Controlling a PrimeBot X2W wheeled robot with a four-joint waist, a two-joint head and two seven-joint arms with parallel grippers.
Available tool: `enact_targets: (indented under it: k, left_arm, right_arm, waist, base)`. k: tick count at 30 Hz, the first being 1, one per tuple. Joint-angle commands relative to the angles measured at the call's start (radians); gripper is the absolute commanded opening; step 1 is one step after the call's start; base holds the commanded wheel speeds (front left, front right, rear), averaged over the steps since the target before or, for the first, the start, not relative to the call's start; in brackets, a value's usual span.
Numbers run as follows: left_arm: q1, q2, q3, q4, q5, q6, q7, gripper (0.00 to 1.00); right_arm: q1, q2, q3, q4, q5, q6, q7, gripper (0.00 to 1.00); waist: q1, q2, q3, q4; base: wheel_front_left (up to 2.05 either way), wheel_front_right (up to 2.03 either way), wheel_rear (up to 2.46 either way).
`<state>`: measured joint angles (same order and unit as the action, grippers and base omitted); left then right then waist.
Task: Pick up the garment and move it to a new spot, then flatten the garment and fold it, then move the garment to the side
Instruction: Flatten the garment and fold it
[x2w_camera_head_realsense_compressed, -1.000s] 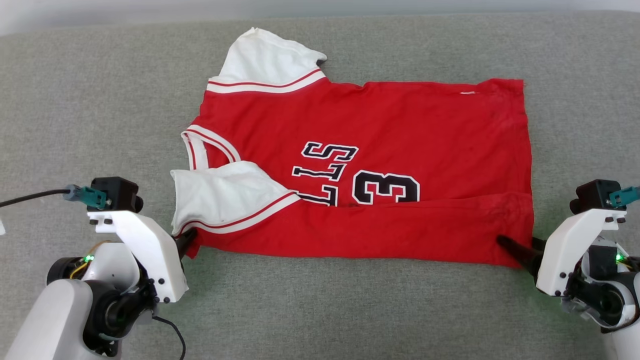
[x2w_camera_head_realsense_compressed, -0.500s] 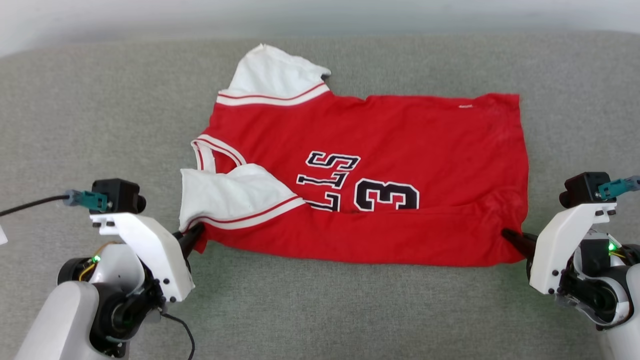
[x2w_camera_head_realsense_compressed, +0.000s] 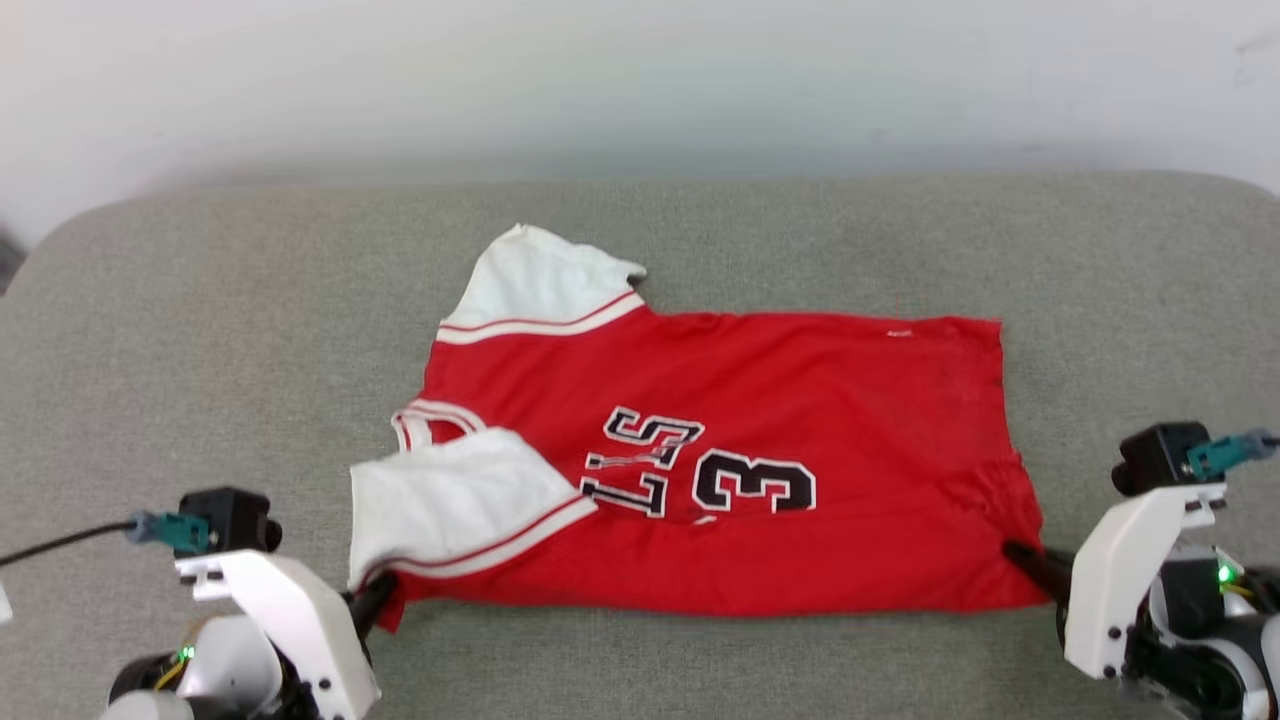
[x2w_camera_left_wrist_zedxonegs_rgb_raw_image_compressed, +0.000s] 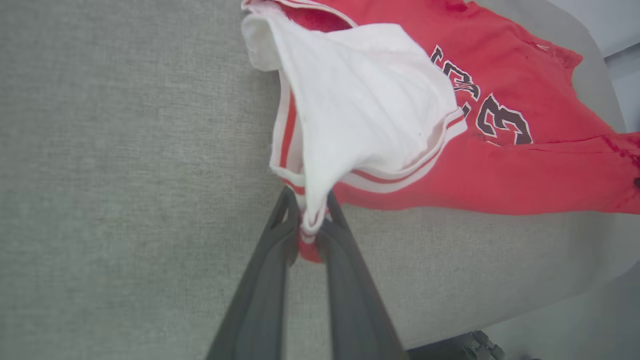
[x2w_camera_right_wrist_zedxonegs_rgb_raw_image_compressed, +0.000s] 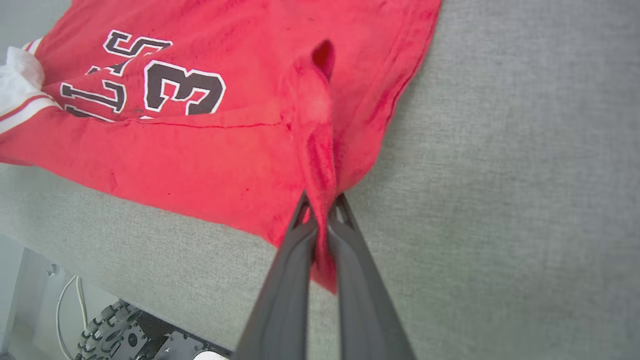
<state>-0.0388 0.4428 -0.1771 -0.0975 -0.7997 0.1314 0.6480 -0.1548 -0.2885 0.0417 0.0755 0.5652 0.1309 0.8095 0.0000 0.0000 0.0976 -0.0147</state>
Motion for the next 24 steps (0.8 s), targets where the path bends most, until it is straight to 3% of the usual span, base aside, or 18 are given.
enact_targets:
  k: [1, 7, 8, 12, 17, 24]
  left_arm:
    - [0.019, 0.001, 0.006, -0.007, -0.007, 0.005, 0.001, 0.00]
    - [0.104, -0.023, -0.003, 0.019, -0.044, 0.018, 0.016, 0.00]
    - [0.099, -0.042, -0.008, 0.047, -0.049, 0.008, -0.003, 1.00]
    - [0.061, -0.065, -0.002, 0.098, -0.032, -0.005, -0.067, 1.00]
    - [0.004, -0.062, 0.021, 0.119, 0.025, -0.015, -0.185, 1.00]
    - [-0.105, -0.071, 0.045, 0.126, 0.119, 0.008, -0.343, 1.00]
  right_arm:
    - [0.022, 0.005, -0.007, -0.004, 0.000, 0.000, 0.005, 0.00]
    - [0.095, 0.032, -0.053, 0.018, -0.025, 0.000, 0.009, 0.00]
    - [0.108, 0.039, -0.049, 0.038, -0.026, 0.000, -0.023, 1.00]
    - [0.112, 0.041, -0.028, 0.061, -0.032, 0.000, -0.132, 1.00]
    - [0.087, 0.040, -0.011, 0.031, -0.064, 0.000, -0.371, 1.00]
    - [0.051, 0.064, -0.037, -0.037, -0.149, 0.000, -0.646, 1.00]
  waist:
    - [0.0000, 0.0000, -0.011, -0.001]
    - [0.0000, 0.0000, -0.027, -0.008]
    - [0.0000, 0.0000, -0.027, -0.009]
    - [0.0000, 0.0000, -0.028, -0.015]
    - [0.0000, 0.0000, -0.040, -0.038]
    - [0.0000, 0.0000, -0.041, -0.102]
  base:
    - [0.00, 0.00, 0.00]
    - [0.00, 0.00, 0.00]
    - [0.00, 0.00, 0.00]
    - [0.00, 0.00, 0.00]
    - [0.00, 0.00, 0.00]
    - [0.00, 0.00, 0.00]
